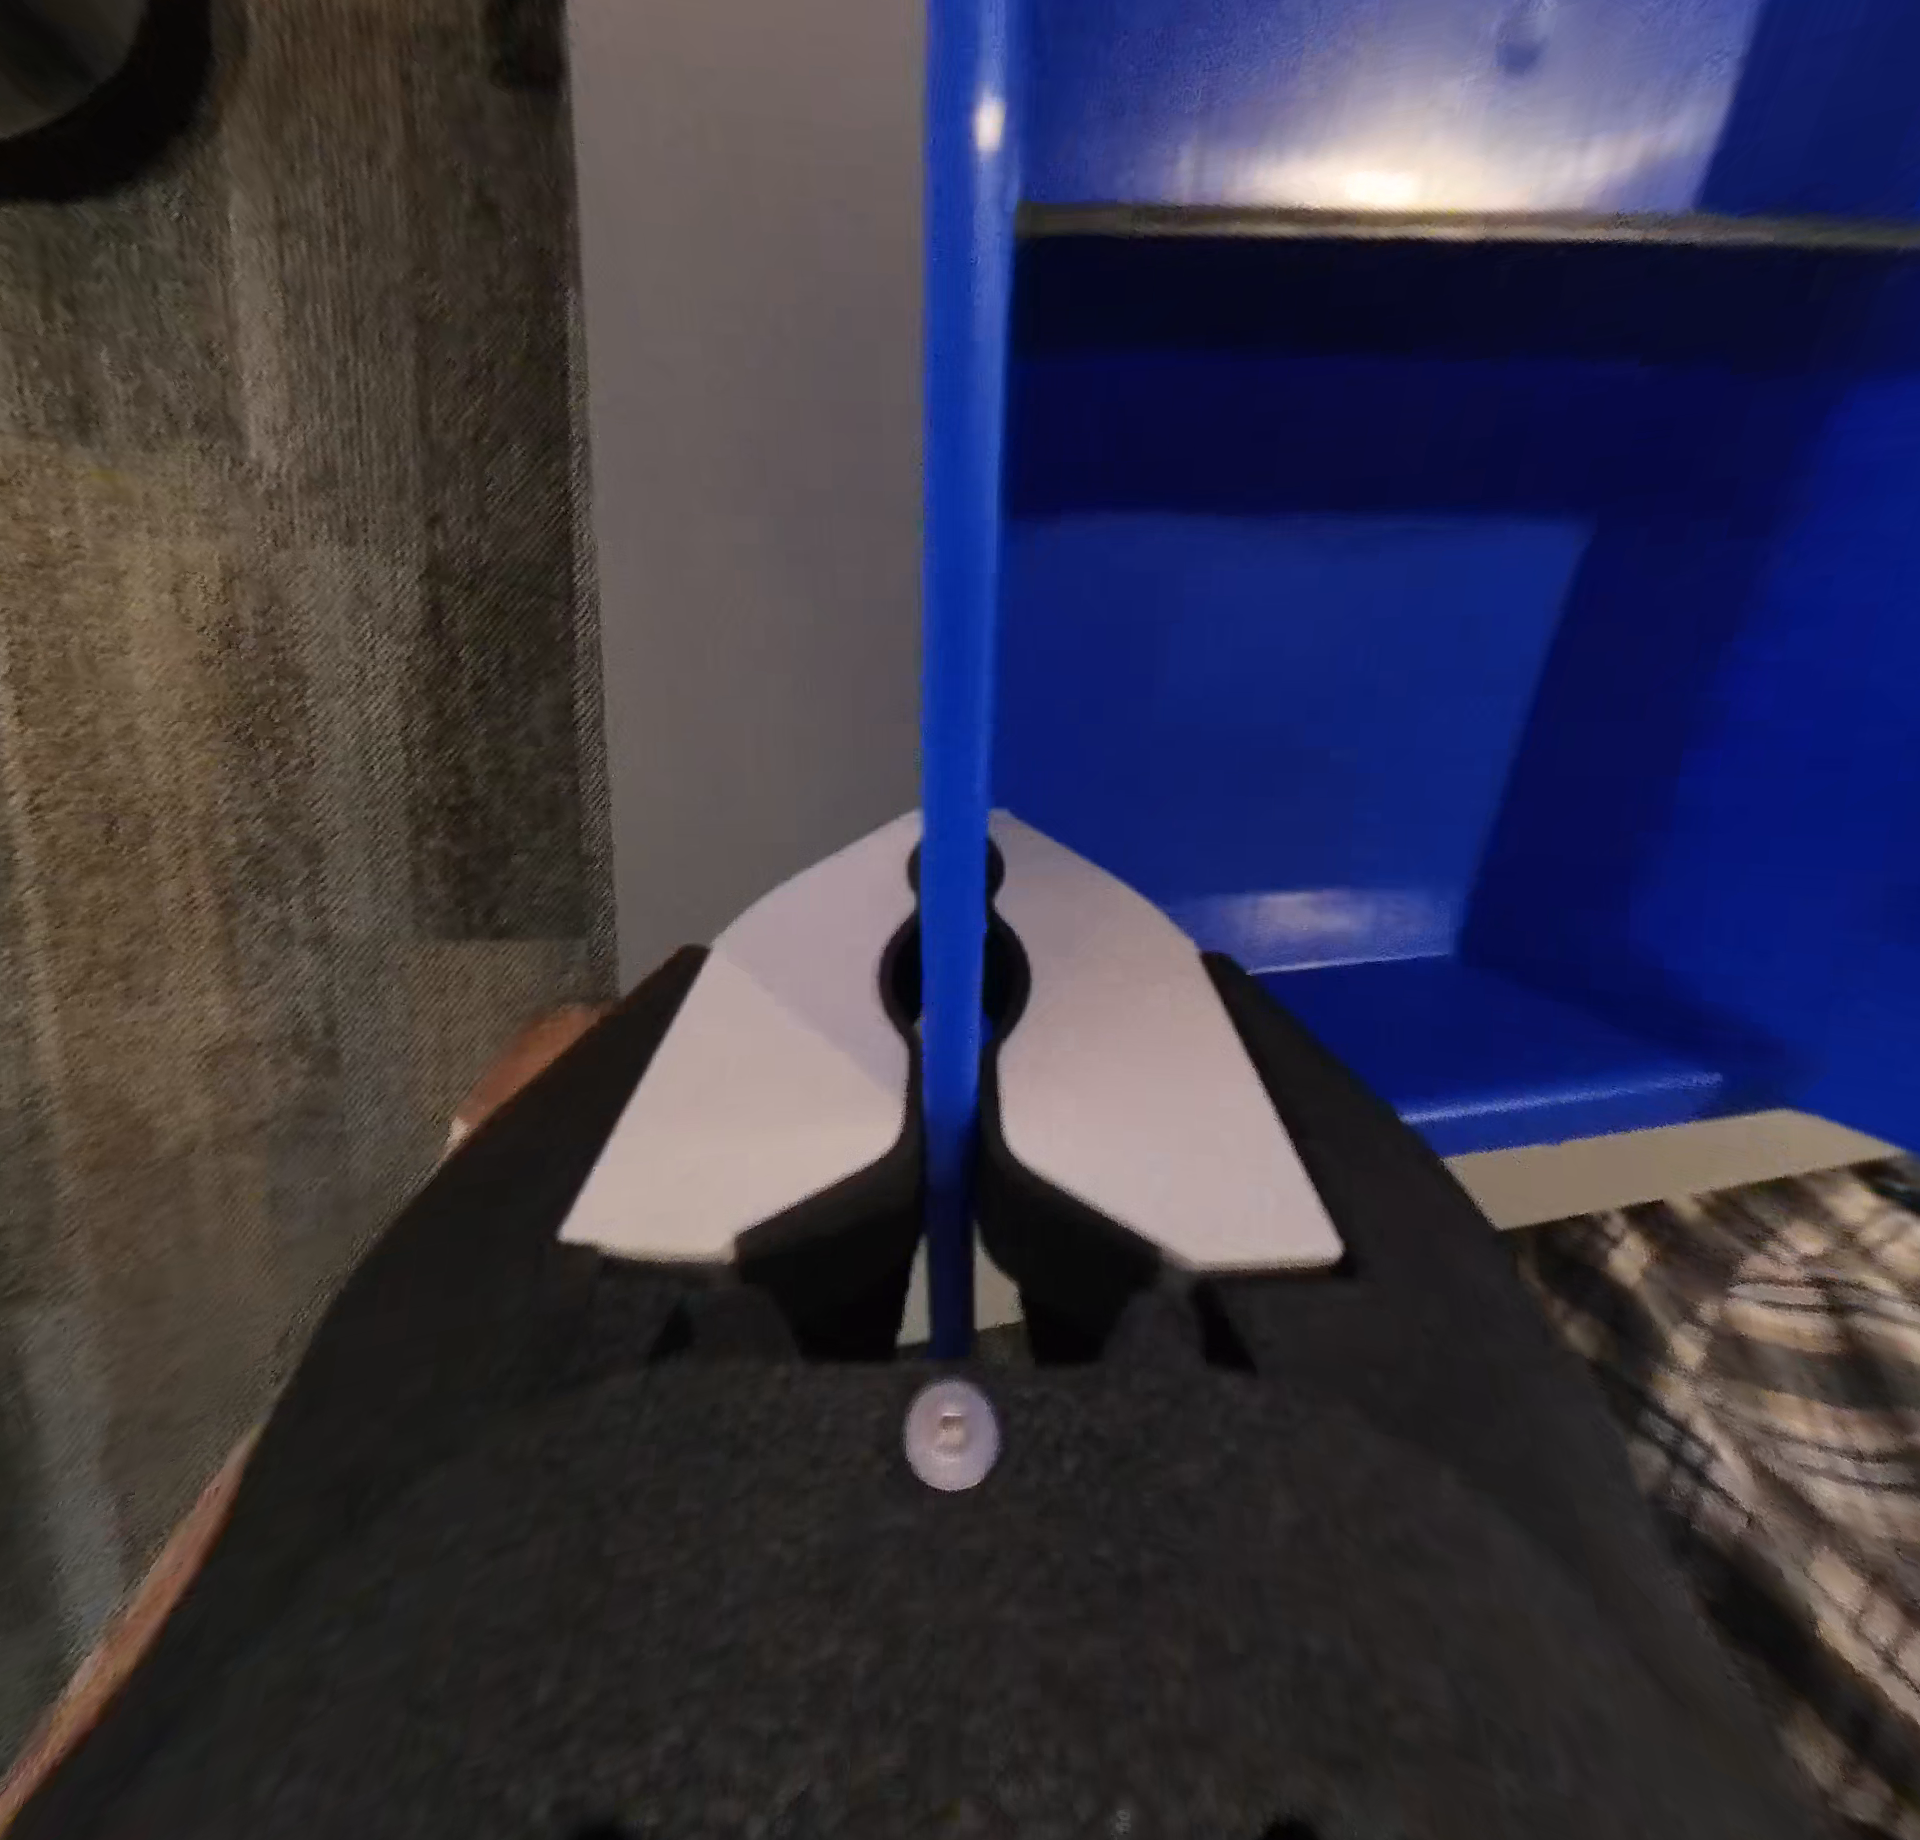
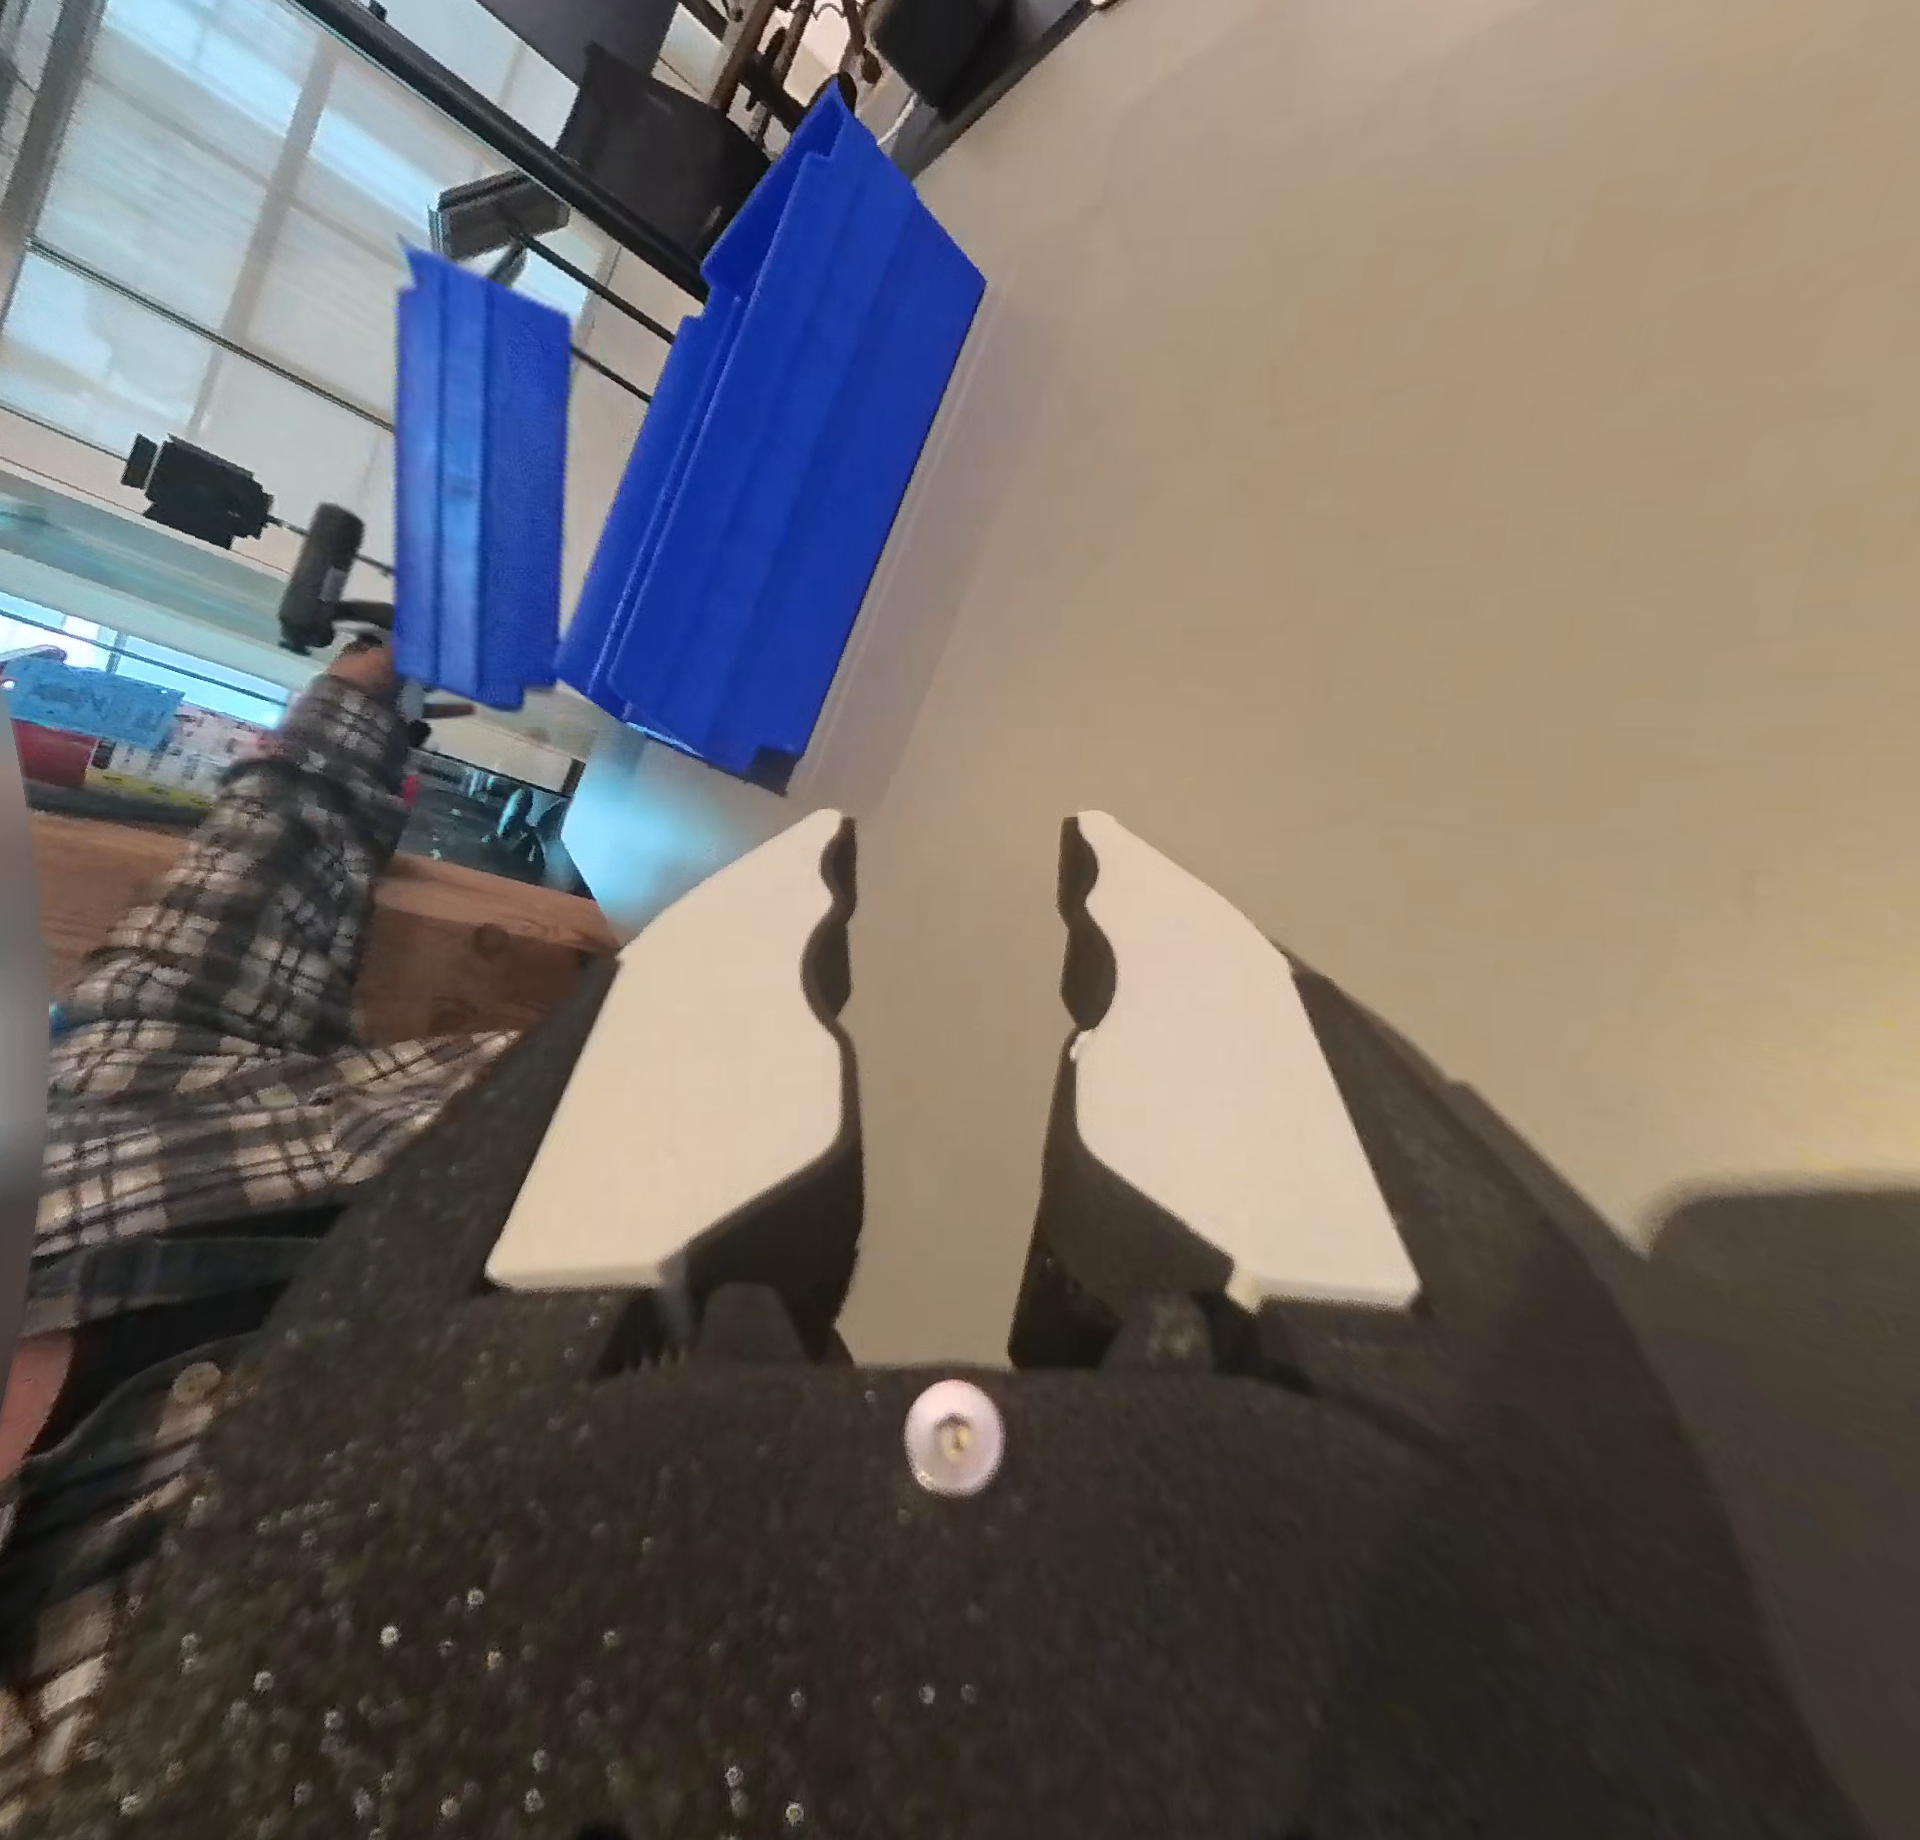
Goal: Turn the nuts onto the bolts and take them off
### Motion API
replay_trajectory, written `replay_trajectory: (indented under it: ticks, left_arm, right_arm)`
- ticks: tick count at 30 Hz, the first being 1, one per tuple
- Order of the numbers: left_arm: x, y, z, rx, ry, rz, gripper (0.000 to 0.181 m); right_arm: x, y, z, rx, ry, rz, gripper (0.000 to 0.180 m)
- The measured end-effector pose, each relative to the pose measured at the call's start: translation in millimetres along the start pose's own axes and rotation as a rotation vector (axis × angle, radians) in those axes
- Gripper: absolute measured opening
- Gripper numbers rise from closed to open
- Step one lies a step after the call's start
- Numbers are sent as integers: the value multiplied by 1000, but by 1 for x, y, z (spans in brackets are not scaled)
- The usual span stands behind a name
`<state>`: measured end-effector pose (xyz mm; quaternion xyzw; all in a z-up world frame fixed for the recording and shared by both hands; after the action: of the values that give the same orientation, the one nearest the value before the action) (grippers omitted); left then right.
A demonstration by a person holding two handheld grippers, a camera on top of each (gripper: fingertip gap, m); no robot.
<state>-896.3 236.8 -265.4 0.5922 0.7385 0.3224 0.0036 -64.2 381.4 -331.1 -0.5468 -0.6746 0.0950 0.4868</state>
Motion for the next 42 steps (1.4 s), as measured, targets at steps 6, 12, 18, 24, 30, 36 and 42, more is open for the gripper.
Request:
replay_trajectory:
  ticks: [6,12,18,24,30,36,42]
  left_arm:
    - [59,60,-36,-22,96,127,3]
    - [144,183,-19,-10,25,441,3]
    - [194,355,89,-71,-193,819,3]
    - [175,499,241,-87,-459,1168,3]
    - [127,559,362,-146,-670,1326,4]
    - [97,566,421,-150,-794,1339,4]
    - [82,555,442,-205,-846,1274,4]
  right_arm:
    - [3,-4,-6,7,4,-6,36]
    - [11,-9,-25,-31,42,-16,36]
    - [14,-4,-57,-107,93,2,35]
    - [13,16,-107,-227,157,36,34]
    - [9,36,-151,-326,203,53,36]
    - [16,43,-157,-389,191,38,37]
    - [46,37,-129,-474,88,-71,43]
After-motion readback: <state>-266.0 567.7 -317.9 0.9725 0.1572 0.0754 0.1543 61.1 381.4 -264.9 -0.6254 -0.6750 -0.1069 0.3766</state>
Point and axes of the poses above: each gripper's, where its closed fingertips meet, z out along the fingers, x out of its top, y = z × x across the jaws, the point moved 8 cm from there along -z, back along the fingers, and after that the axes turned 15 degrees about -x, right-handed, at the moved point
